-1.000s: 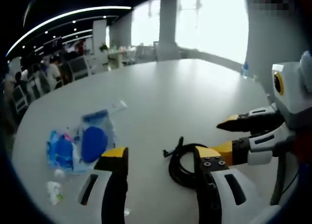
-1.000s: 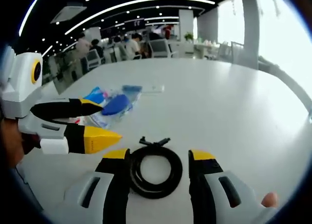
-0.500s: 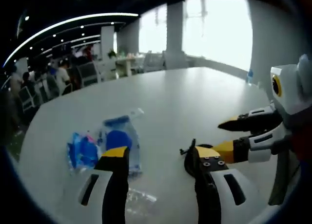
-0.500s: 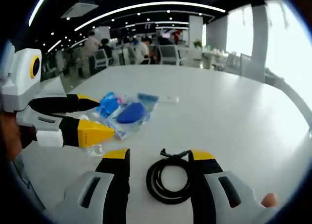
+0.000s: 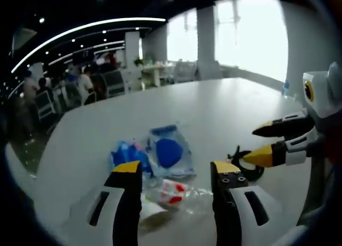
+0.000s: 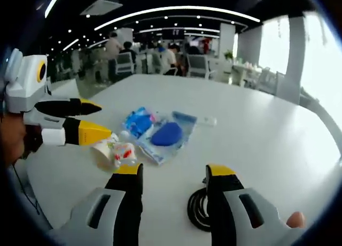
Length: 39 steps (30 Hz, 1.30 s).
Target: Arrange the tabletop items into an orderly group along one side of the table until the central work area is clear of visible clutter.
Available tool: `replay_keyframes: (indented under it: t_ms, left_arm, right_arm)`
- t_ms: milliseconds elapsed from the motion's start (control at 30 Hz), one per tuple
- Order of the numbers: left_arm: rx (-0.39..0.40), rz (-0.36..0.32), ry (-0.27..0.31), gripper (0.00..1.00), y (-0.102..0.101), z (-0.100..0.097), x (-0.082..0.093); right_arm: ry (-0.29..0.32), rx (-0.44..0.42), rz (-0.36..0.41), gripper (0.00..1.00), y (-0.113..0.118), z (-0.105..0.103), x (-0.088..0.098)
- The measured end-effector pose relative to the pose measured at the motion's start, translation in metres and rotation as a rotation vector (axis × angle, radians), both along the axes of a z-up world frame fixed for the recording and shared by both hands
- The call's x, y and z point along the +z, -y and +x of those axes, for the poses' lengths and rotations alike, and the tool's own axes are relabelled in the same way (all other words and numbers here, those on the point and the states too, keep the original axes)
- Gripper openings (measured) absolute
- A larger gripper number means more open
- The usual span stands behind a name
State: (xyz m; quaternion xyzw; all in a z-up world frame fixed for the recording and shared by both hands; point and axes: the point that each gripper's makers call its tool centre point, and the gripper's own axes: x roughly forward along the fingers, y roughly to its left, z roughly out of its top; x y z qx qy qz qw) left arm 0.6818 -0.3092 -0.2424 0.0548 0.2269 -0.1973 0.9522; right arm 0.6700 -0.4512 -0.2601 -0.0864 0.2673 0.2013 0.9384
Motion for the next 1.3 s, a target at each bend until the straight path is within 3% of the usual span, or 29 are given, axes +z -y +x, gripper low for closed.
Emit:
replay_keyframes:
  t_ms: [367,733,1133,1300]
  left_arm:
    - [0.049,0.009,-0.008,0.47,-0.055,-0.019,-0.006]
    - [0.095,0.008,-0.039,0.46,-0.103,-0.042,-0.027]
    - [0.105,-0.003,-0.066,0.46,-0.116,-0.054,-0.051]
    - [0.109,-0.008,-0.078,0.46,-0.115,-0.057,-0.058]
  right_arm:
    - [0.006,0.058,-0.012,0.47,-0.048,-0.01,0.001]
    - [0.0,0.111,-0.027,0.46,-0.09,-0.023,-0.008]
    - [-0.011,0.196,-0.063,0.46,-0.121,-0.029,-0.025]
    - [0.013,0.275,-0.101,0.45,-0.134,-0.03,-0.033]
